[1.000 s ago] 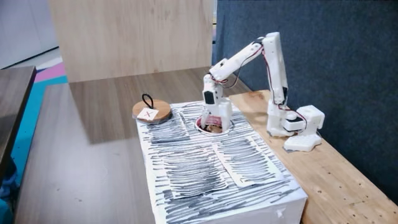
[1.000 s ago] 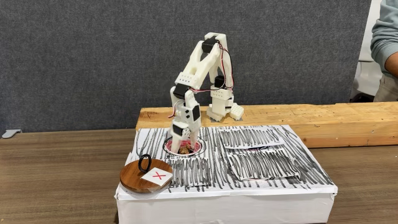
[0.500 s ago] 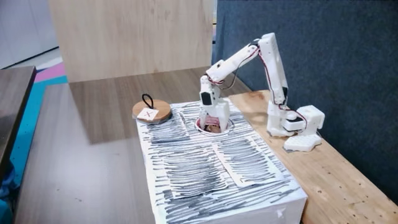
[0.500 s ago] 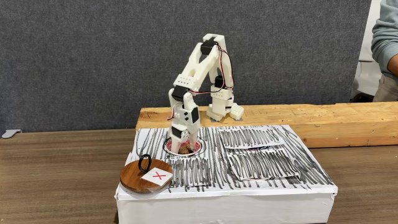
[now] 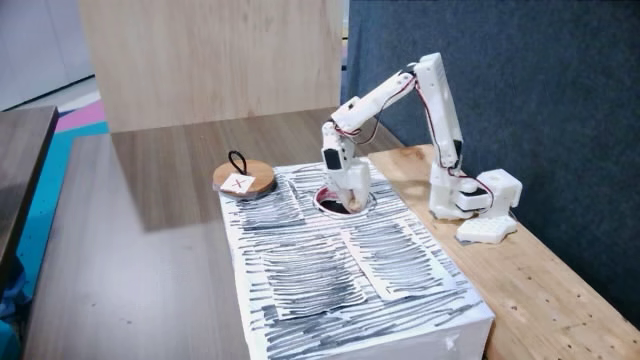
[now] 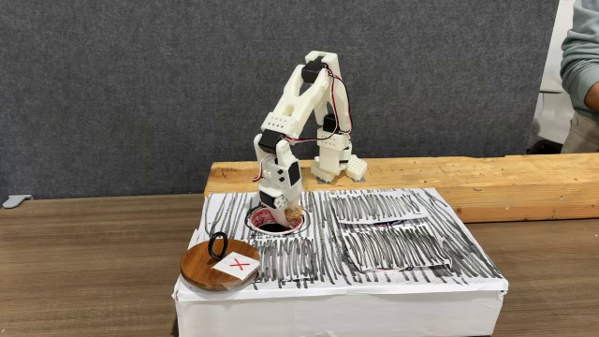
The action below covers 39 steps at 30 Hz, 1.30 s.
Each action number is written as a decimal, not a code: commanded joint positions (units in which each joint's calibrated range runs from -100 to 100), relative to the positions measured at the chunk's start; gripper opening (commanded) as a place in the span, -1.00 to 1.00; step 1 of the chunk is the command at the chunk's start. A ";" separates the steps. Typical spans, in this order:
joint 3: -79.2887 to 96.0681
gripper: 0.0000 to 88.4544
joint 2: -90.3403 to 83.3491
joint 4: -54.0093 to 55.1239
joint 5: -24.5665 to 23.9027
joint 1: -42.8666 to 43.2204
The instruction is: Pick the brown debris from the hole.
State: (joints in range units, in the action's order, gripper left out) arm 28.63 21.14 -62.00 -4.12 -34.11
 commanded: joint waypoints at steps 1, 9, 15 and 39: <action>0.29 -0.98 -0.37 -1.02 0.22 0.04; -0.33 -0.98 -3.72 -0.94 0.38 -0.32; -0.33 -0.98 -25.08 -1.10 0.38 0.19; 0.74 -0.98 -66.70 -6.89 13.73 39.81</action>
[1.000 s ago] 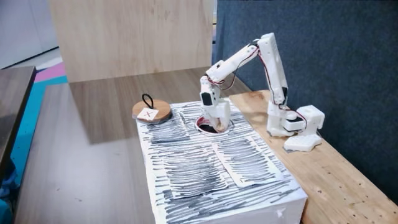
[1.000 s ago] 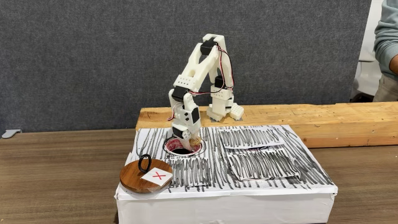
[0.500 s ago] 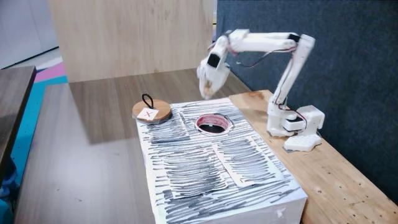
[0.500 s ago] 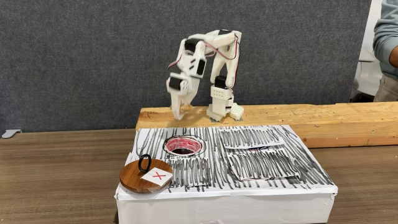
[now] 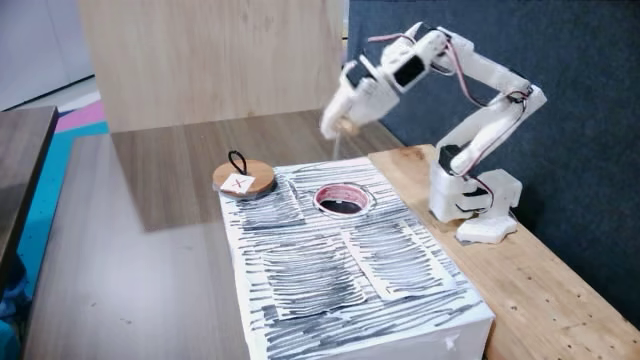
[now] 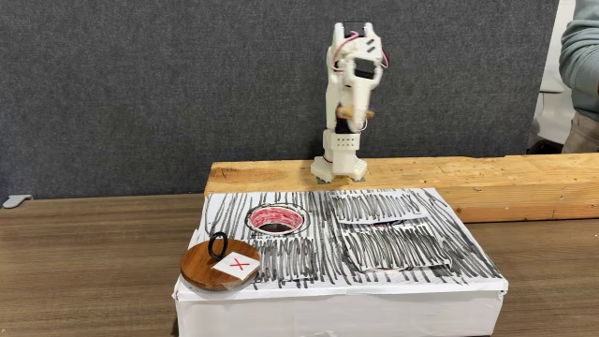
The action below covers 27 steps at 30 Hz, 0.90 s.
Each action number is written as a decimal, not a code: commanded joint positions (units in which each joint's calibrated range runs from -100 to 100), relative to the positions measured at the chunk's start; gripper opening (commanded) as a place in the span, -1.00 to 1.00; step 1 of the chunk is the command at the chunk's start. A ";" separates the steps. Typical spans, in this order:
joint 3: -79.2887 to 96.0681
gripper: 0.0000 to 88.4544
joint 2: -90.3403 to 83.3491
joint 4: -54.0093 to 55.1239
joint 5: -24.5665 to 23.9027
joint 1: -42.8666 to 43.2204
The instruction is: Pick the brown debris from the hole.
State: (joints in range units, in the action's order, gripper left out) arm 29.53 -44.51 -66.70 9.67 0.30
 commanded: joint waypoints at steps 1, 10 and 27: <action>-0.16 -0.98 -1.05 -2.86 -0.06 7.08; 11.55 -0.98 -1.05 -4.63 -0.11 13.37; 17.01 -0.96 -1.97 -4.37 0.41 12.79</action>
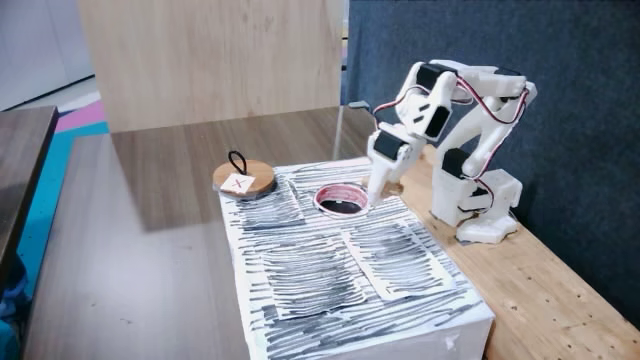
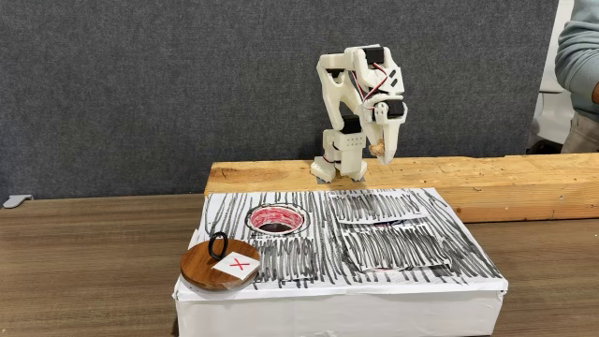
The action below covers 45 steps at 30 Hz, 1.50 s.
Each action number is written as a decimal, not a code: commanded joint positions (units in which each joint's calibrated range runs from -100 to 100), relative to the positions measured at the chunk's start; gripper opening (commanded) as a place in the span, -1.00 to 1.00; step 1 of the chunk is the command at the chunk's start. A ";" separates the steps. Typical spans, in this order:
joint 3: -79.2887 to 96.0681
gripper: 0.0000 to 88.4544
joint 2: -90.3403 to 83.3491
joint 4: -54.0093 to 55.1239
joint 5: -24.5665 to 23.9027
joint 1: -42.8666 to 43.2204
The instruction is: Pick the brown debris from the hole.
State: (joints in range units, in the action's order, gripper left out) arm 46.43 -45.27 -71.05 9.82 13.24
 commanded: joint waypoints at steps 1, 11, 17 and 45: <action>0.11 -0.96 -1.21 -0.02 0.26 -0.15; 0.11 -0.72 -1.21 -0.19 0.52 0.50; 0.11 -0.12 -1.21 -0.27 0.67 -0.01; 0.11 0.17 -1.13 -0.27 0.67 -0.08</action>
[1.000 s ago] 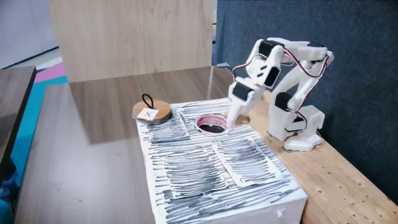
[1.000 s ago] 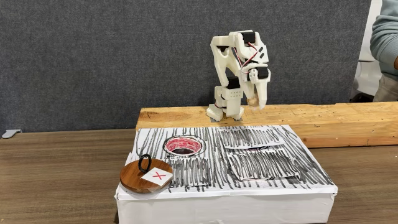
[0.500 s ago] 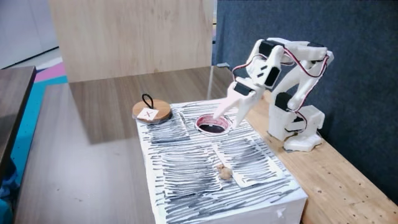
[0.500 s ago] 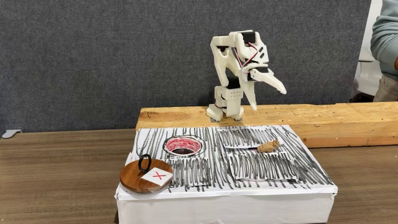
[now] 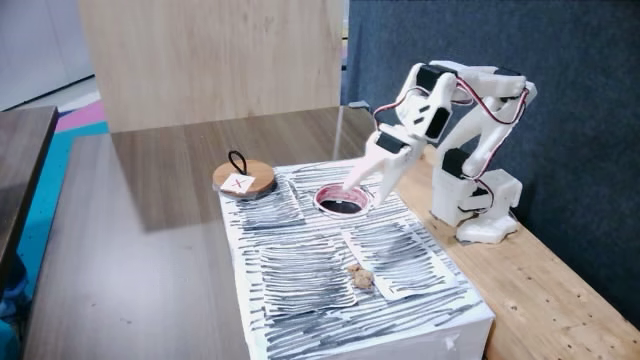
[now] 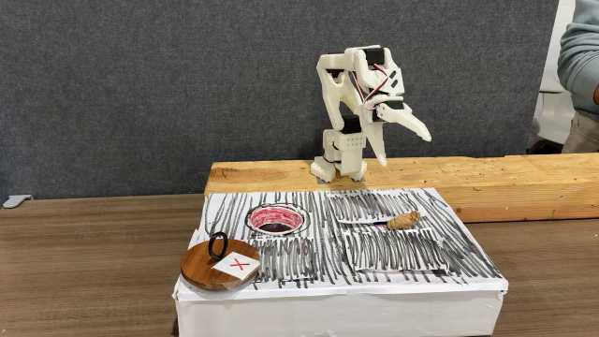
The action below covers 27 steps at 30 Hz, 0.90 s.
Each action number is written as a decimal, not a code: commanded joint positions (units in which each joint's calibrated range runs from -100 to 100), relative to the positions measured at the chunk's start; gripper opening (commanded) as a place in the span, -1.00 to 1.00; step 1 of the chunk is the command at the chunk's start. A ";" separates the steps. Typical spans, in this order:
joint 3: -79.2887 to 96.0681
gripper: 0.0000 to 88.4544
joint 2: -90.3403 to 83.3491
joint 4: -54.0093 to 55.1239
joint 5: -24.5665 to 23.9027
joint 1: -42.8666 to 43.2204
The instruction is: Pick the brown debris from the hole.
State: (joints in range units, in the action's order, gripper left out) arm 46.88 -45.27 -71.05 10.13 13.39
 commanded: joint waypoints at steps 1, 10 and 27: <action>-0.34 0.17 -1.13 -0.27 0.36 -0.23; -0.34 0.17 -1.13 -0.27 0.36 -0.23; -0.34 0.17 -1.13 -0.19 0.31 0.28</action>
State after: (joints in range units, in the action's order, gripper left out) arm 46.88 -45.27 -71.05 10.13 13.39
